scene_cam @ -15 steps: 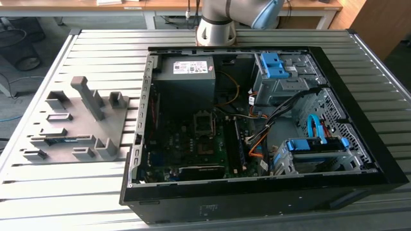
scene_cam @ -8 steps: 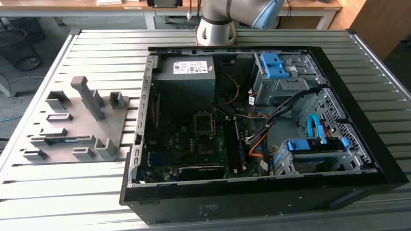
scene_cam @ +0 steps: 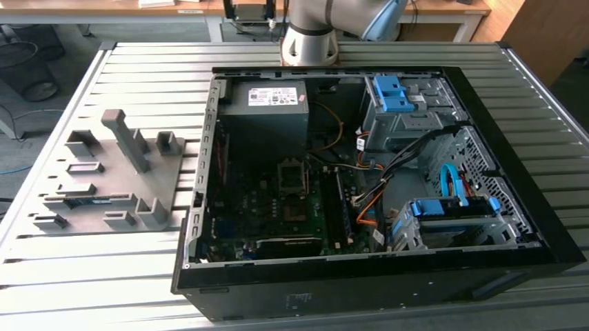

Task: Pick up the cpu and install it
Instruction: 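Pick up the cpu and move it towards the insertion slot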

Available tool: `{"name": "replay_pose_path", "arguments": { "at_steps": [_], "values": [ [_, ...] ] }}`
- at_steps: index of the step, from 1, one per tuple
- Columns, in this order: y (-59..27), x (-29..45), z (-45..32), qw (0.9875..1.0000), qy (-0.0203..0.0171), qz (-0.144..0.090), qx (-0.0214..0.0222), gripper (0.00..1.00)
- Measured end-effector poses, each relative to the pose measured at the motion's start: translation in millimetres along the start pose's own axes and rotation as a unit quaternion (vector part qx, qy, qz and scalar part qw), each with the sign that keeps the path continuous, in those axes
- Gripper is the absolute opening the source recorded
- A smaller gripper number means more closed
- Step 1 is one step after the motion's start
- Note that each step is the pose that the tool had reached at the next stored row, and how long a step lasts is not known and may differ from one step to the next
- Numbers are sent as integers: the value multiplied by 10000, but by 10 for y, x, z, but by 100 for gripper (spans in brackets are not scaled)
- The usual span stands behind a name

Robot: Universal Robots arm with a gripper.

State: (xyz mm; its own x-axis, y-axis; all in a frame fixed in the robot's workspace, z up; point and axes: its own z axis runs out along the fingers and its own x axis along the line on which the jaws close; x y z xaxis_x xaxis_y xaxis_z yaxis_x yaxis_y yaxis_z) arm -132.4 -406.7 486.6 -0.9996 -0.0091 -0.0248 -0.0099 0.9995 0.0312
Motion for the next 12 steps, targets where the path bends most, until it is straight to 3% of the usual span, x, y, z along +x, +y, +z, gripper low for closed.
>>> {"name": "replay_pose_path", "arguments": {
  "at_steps": [12],
  "values": [
    [-6, -166, 141, 10000, 0, 0, 0, 47]
  ]
}}
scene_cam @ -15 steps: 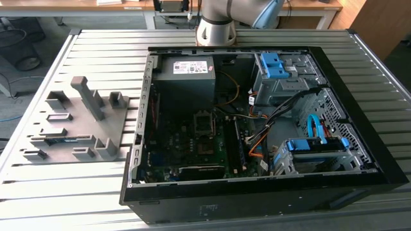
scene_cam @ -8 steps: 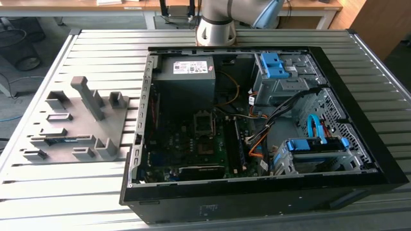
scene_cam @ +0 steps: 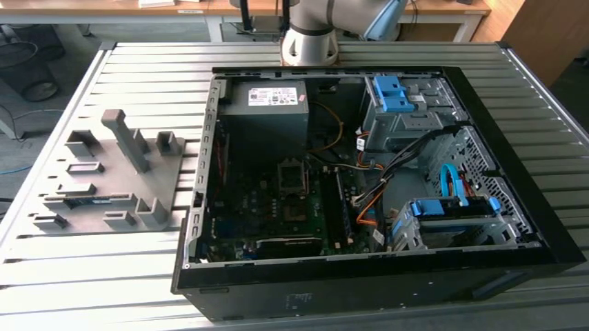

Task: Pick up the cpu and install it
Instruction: 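Pick up the cpu and move it towards the insertion slot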

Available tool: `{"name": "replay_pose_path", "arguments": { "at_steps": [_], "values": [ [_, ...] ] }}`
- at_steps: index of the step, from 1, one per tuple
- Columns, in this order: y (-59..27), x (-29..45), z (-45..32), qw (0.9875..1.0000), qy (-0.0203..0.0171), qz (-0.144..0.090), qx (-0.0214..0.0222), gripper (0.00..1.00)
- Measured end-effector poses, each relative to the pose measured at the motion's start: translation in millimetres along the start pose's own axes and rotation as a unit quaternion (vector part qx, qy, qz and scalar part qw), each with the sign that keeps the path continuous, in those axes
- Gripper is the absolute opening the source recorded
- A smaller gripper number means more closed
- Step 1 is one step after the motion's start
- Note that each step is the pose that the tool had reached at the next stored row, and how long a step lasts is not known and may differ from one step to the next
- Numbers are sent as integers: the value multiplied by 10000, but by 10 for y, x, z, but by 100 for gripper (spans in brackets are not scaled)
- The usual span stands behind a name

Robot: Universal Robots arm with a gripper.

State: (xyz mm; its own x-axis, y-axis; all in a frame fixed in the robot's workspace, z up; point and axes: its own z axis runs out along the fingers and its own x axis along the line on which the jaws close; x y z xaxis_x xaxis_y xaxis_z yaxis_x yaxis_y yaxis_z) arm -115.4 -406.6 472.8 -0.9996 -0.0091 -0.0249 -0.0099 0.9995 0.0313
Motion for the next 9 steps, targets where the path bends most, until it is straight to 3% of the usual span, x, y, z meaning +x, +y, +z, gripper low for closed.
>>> {"name": "replay_pose_path", "arguments": {
  "at_steps": [9],
  "values": [
    [-4, -100, 105, 10000, 0, 0, 0, 47]
  ]
}}
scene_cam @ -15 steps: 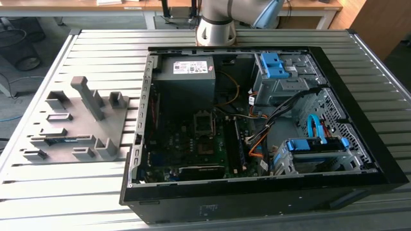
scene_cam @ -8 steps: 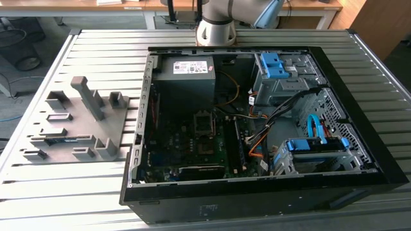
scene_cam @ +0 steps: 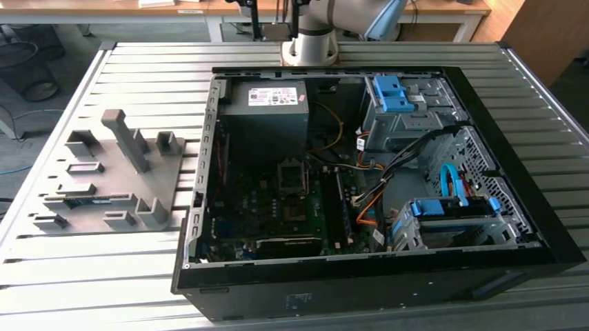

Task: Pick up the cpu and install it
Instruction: 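Pick up the cpu and move it towards the insertion slot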

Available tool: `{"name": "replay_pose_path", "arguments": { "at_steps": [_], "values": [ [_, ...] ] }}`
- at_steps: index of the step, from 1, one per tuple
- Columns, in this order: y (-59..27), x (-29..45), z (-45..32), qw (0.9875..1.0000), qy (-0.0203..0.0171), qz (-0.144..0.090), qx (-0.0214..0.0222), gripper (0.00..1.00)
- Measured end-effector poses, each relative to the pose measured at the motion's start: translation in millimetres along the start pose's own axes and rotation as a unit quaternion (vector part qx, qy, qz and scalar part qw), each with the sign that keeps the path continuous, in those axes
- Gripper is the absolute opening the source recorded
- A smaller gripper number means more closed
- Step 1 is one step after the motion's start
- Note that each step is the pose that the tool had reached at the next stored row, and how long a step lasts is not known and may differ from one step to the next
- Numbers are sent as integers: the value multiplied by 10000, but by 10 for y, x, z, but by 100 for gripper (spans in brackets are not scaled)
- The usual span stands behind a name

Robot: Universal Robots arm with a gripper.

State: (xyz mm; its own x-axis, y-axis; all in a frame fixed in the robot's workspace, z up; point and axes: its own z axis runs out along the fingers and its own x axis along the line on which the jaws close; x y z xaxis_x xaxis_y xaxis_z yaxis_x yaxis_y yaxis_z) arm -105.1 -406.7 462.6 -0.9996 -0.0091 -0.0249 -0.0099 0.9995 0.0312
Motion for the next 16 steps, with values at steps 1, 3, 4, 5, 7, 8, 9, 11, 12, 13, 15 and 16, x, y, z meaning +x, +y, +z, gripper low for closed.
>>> {"name": "replay_pose_path", "arguments": {
  "at_steps": [1, 3, 4, 5, 7, 8, 9, 11, 12, 13, 15, 16],
  "values": [
    [0, -10, 11, 10000, 0, 0, 0, 47],
    [-1, -31, 33, 10000, 0, 0, 0, 47],
    [-2, -42, 45, 10000, 0, 0, 0, 47],
    [-2, -53, 56, 10000, 0, 0, 0, 47],
    [-3, -77, 80, 10000, 0, 0, 0, 47],
    [-4, -88, 92, 10000, 0, 0, 0, 47],
    [-4, -99, 104, 10000, 0, 0, -1, 47],
    [-5, -118, 127, 10000, 0, 0, 0, 47],
    [-5, -127, 139, 10000, 0, 0, 0, 47],
    [-6, -136, 151, 10000, 0, 0, 0, 47],
    [-7, -153, 175, 10000, 0, 0, 0, 47],
    [-7, -162, 186, 10000, 0, 0, 0, 47]
  ]
}}
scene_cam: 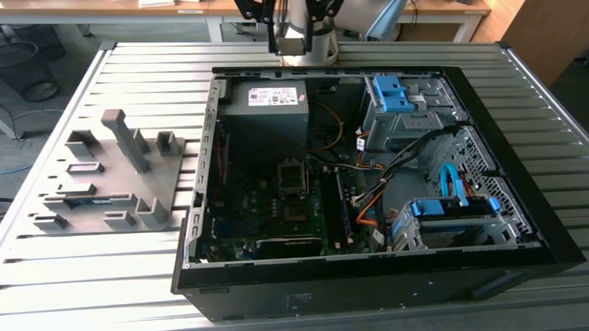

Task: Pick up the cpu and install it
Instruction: 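Pick up the cpu and move it towards the insertion slot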

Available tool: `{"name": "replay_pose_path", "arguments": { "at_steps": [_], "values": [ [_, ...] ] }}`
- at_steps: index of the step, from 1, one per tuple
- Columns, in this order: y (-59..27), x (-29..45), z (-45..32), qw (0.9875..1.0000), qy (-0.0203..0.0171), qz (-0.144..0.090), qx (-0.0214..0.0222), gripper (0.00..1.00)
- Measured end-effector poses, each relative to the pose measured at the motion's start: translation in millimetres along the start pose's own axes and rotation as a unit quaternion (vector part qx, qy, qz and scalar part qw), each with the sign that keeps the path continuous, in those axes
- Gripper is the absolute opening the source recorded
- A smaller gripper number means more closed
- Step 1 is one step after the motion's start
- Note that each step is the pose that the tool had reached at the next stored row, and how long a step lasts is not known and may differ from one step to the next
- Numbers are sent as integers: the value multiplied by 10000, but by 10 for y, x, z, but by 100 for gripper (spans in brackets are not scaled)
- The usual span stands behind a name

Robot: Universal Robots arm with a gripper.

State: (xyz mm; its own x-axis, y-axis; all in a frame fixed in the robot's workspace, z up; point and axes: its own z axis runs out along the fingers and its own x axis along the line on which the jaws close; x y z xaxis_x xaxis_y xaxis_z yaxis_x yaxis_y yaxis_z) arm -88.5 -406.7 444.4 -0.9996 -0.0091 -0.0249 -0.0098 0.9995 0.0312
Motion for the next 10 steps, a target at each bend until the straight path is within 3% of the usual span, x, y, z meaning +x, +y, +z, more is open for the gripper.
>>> {"name": "replay_pose_path", "arguments": {
  "at_steps": [10],
  "values": [
    [-5, -93, 118, 10000, 0, 0, 0, 47]
  ]
}}
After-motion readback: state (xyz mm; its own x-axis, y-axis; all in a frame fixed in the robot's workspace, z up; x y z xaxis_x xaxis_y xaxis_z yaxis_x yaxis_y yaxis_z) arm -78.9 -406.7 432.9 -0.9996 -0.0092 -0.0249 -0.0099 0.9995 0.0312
